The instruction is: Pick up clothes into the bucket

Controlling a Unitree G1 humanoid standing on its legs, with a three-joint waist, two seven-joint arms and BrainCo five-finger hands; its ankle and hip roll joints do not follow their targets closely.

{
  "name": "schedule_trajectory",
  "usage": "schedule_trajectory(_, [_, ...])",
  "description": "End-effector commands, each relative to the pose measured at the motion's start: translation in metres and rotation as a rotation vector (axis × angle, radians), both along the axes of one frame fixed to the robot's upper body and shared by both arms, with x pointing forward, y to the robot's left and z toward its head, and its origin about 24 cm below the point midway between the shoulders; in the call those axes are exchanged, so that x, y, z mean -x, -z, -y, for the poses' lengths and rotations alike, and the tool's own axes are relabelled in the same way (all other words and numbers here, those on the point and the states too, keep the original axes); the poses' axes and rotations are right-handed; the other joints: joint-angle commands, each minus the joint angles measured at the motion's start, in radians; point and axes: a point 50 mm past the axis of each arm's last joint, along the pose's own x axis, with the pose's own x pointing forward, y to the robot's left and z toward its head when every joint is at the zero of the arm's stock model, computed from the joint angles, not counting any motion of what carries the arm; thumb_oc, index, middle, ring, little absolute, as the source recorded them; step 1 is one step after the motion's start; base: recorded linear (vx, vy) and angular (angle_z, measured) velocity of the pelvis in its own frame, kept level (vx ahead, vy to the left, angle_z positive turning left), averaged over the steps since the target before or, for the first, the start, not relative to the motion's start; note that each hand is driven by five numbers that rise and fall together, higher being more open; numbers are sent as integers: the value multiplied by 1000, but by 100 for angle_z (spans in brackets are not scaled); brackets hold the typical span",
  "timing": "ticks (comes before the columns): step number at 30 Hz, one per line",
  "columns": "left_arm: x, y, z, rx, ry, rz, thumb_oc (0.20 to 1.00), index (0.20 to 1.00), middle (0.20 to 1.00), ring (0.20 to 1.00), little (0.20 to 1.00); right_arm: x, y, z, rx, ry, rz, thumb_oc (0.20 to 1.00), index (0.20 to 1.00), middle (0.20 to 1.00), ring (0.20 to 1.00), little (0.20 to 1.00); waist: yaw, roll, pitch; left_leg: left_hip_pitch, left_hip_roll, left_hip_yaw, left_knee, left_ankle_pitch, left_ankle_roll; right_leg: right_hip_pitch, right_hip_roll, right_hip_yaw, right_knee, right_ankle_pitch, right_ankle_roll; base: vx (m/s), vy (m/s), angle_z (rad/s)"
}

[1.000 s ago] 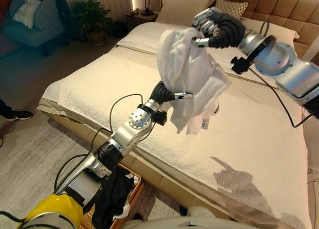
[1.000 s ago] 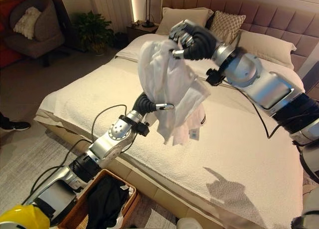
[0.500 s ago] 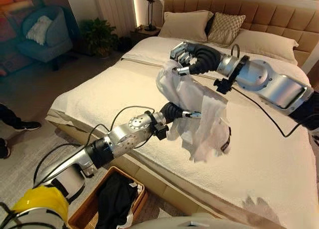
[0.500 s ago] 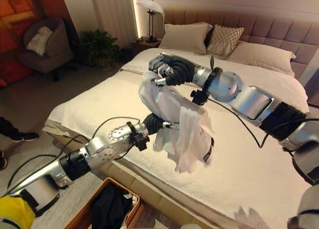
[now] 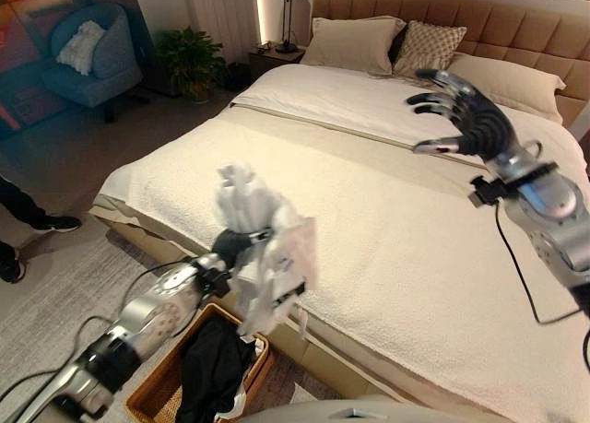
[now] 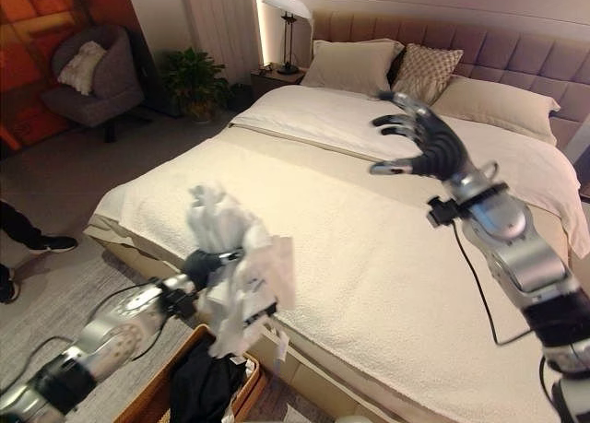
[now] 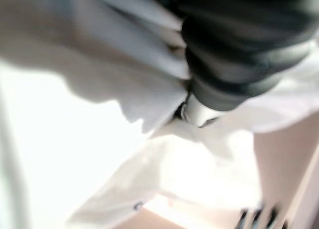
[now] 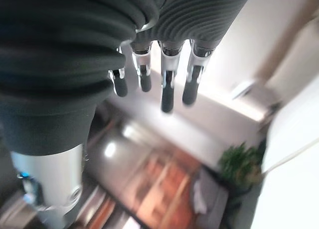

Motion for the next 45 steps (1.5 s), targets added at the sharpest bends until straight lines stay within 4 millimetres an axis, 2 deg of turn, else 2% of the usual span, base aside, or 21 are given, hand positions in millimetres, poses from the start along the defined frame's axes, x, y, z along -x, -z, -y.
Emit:
schedule_trajectory(1, [-10, -46, -30, -133, -97, 266, 200, 200, 200, 200, 200, 11, 10, 21, -129, 97, 33, 1000, 1000, 1000, 1000, 1000, 30, -40, 4, -76, -25, -1, 62, -17, -9, 21, -29, -75, 86, -103, 31, -1, 31, 17])
schedule_trajectory(2, [-3, -49, -51, -242, -207, 316, 200, 200, 200, 200, 200, 25, 49, 36, -258, 201, -60, 1000, 1000, 1000, 1000, 1000, 35, -42, 10, -82, -28, -8, 67, -19, -6, 20, -32, -78, 87, -104, 31, 2, 21, 8])
schedule_trajectory(3, [-2, -49, -52, -244, -207, 315, 200, 200, 200, 200, 200, 26, 49, 35, -259, 201, -62, 1000, 1000, 1000, 1000, 1000, 34, -43, 9, -82, -29, -8, 68, -20, -6, 21, -32, -78, 87, -105, 31, -11, 33, 9])
schedule_trajectory(4, [4, -48, -70, -358, -308, 344, 200, 200, 200, 200, 200, 43, 92, 43, -389, 294, -176, 1000, 1000, 1000, 1000, 1000, 35, -43, 19, -92, -32, -12, 76, -23, -3, 17, -34, -78, 89, -106, 31, -21, 32, 14])
schedule_trajectory(5, [9, -45, -78, -411, -356, 343, 200, 200, 200, 200, 200, 54, 120, 47, -446, 357, -261, 1000, 1000, 1000, 1000, 1000, 34, -44, 24, -98, -35, -14, 83, -25, -2, 15, -36, -78, 90, -105, 30, -21, 32, 17])
schedule_trajectory(6, [9, -44, -78, -413, -357, 342, 200, 200, 200, 200, 200, 54, 120, 47, -446, 356, -262, 1000, 1000, 1000, 1000, 1000, 33, -45, 23, -99, -35, -14, 84, -26, -2, 15, -37, -78, 91, -106, 30, -15, 22, 17])
schedule_trajectory(8, [16, -36, -93, -485, -432, 320, 200, 200, 200, 200, 200, 75, 158, 51, -459, 440, -404, 1000, 1000, 1000, 1000, 1000, 31, -44, 33, -107, -38, -14, 93, -29, 0, 9, -40, -76, 92, -106, 30, -33, 33, 8])
schedule_trajectory(9, [25, -21, -106, -572, -518, 279, 200, 200, 200, 200, 200, 101, 204, 52, -490, 543, -582, 1000, 1000, 1000, 1000, 1000, 27, -43, 52, -120, -41, -13, 106, -33, 1, 0, -43, -72, 94, -104, 30, -44, 38, 3])
schedule_trajectory(10, [25, -21, -106, -573, -518, 279, 200, 200, 200, 200, 200, 101, 204, 52, -489, 542, -582, 1000, 1000, 1000, 1000, 1000, 26, -43, 51, -122, -41, -13, 107, -34, 1, -2, -43, -72, 94, -105, 30, -126, 64, 1])
schedule_trajectory(11, [29, -9, -114, -660, -584, 252, 200, 200, 200, 200, 200, 121, 237, 47, -474, 600, -723, 1000, 1000, 1000, 1000, 1000, 20, -42, 79, -144, -46, -10, 125, -37, 2, -25, -46, -65, 106, -102, 32, -84, 36, 0])
schedule_trajectory(12, [29, -9, -114, -661, -585, 252, 200, 200, 200, 200, 200, 120, 237, 47, -473, 600, -722, 1000, 1000, 1000, 1000, 1000, 20, -42, 79, -145, -46, -9, 127, -38, 3, -27, -46, -65, 108, -103, 32, -174, 72, -1])
schedule_trajectory(13, [30, 2, -116, -706, -632, 226, 200, 200, 200, 200, 200, 135, 257, 45, -398, 631, -825, 1000, 1000, 1000, 1000, 1000, 15, -40, 106, -171, -51, -7, 144, -40, 5, -58, -50, -55, 127, -100, 34, -90, 38, -2])
schedule_trajectory(14, [30, 2, -116, -706, -632, 227, 200, 200, 200, 200, 200, 135, 256, 45, -398, 631, -825, 1000, 1000, 1000, 1000, 1000, 15, -40, 105, -173, -51, -6, 145, -41, 6, -61, -50, -54, 129, -100, 34, -135, 63, -6])
schedule_trajectory(17, [27, 27, -122, -755, -746, 146, 200, 200, 200, 200, 200, 163, 294, 46, -149, 685, -1053, 1000, 1000, 1000, 1000, 1000, 3, -31, 170, -252, -64, 6, 201, -50, 15, -157, -60, -29, 192, -97, 40, -166, 87, -18])
schedule_trajectory(22, [18, 35, -125, -756, -841, 109, 200, 200, 200, 200, 200, 168, 305, 51, -44, 738, -1116, 1000, 1000, 1000, 1000, 1000, -11, -32, 227, -352, -70, 22, 284, -62, 26, -268, -72, 5, 262, -91, 37, -121, 80, -17])
schedule_trajectory(26, [5, 26, -134, -792, -918, 124, 200, 200, 200, 200, 200, 160, 305, 52, 51, 723, -1119, 1000, 1000, 1000, 1000, 1000, -24, -50, 285, -450, -69, 30, 368, -75, 35, -367, -76, 31, 332, -93, 34, -131, 49, -11])
schedule_trajectory(29, [-16, -4, -146, -850, -978, 207, 200, 200, 200, 200, 200, 145, 301, 47, 32, 706, -1067, 1000, 1000, 1000, 1000, 1000, -35, -73, 349, -571, -66, 33, 475, -99, 44, -487, -73, 52, 427, -113, 27, -102, 6, -15])
schedule_trajectory(35, [-37, -38, -158, -927, -1016, 281, 200, 200, 200, 200, 200, 129, 295, 36, -17, 681, -998, 1000, 1000, 1000, 1000, 1000, -44, -93, 423, -747, -64, 19, 644, -141, 57, -643, -76, 63, 572, -151, 11, -92, 1, -7])
schedule_trajectory(36, [-37, -38, -158, -927, -1016, 282, 200, 200, 200, 200, 200, 129, 295, 36, -17, 681, -998, 1000, 1000, 1000, 1000, 1000, -43, -93, 422, -749, -64, 19, 645, -142, 57, -644, -76, 63, 573, -151, 11, 1, 4, 7])
schedule_trajectory(38, [-45, -46, -159, -910, -1041, 288, 200, 200, 200, 200, 200, 121, 290, 34, -52, 690, -961, 1000, 1000, 1000, 1000, 1000, -45, -100, 447, -819, -58, 8, 722, -192, 52, -712, -75, 66, 642, -192, 13, 17, 15, 11])
schedule_trajectory(45, [-49, -60, -173, -1011, -1073, 271, 200, 200, 200, 200, 200, 113, 289, 25, -90, 680, -931, 1000, 1000, 1000, 1000, 1000, -44, -116, 447, -922, -51, 2, 777, -206, 56, -810, -71, 65, 677, -195, 13, -6, 2, 1])
